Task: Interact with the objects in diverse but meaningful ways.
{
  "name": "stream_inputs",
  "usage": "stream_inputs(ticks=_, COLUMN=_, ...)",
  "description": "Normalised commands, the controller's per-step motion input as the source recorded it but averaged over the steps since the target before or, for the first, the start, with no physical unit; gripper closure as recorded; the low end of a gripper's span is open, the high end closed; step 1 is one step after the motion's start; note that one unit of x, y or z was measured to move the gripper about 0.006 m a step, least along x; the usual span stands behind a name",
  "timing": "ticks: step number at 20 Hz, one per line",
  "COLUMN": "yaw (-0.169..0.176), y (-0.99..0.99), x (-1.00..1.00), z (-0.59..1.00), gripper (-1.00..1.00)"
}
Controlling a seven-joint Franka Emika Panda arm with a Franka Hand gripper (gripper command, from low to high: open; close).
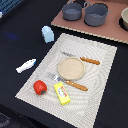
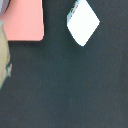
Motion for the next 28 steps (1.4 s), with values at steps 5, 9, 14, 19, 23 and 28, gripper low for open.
stream_inputs(ticks=5, yaw=0.004, y=-0.08, x=-0.07, z=-0.10, gripper=-1.00)
stream_inputs(ticks=9, yaw=0.000, y=-0.15, x=0.07, z=-0.30, gripper=-1.00)
stream_inputs(ticks=14, yaw=0.076, y=-0.27, x=0.03, z=-0.46, gripper=-1.00)
stream_inputs(ticks=19, yaw=0.132, y=-0.21, x=-0.05, z=-0.46, gripper=-1.00)
stream_inputs(ticks=23, yaw=0.146, y=-0.19, x=-0.22, z=-0.50, gripper=-1.00)
stream_inputs(ticks=28, yaw=0.103, y=-0.14, x=-0.28, z=-0.38, gripper=-1.00)
